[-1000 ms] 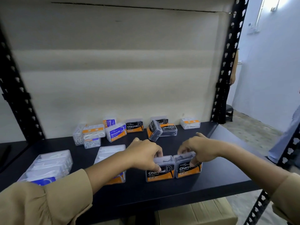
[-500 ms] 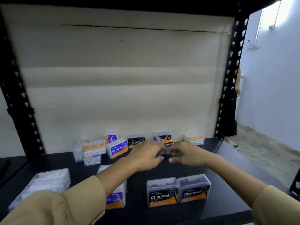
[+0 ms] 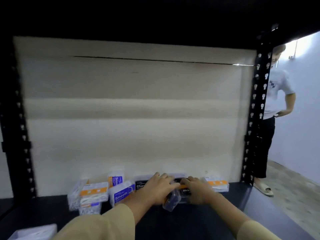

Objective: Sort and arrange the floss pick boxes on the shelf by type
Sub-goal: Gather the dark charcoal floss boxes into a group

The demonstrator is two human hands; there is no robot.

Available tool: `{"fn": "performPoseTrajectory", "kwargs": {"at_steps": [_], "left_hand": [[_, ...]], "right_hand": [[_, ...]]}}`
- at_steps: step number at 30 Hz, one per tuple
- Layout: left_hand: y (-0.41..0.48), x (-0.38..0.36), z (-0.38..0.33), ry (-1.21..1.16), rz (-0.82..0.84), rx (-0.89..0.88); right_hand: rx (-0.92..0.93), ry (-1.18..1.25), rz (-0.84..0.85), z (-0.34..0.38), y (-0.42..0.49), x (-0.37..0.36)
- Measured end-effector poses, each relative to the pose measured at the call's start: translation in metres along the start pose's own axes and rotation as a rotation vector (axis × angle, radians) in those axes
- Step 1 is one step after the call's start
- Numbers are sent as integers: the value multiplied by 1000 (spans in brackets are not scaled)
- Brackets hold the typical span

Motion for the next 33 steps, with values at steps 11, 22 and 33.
{"fn": "performPoseTrajectory", "kwargs": {"at_steps": [11, 22, 33], "left_hand": [[3, 2, 2, 101, -66, -26], [-18, 2, 26, -28, 136, 90], [-38, 0, 32, -301, 215, 193]], "right_hand": [[-24, -103, 40, -6, 10, -3], [-45, 125, 211, -9, -10, 0], [-181, 398, 274, -15, -41, 10]]}}
Point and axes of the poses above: each hand's wrist, its own y-axis towards the middle knuckle, its own x-axis out of the back of the hand, z = x × y, the point moved 7 cm from there along y, towards the middle knuckle, and after that the axes turned 6 degrees about y, right-handed, at the moved point
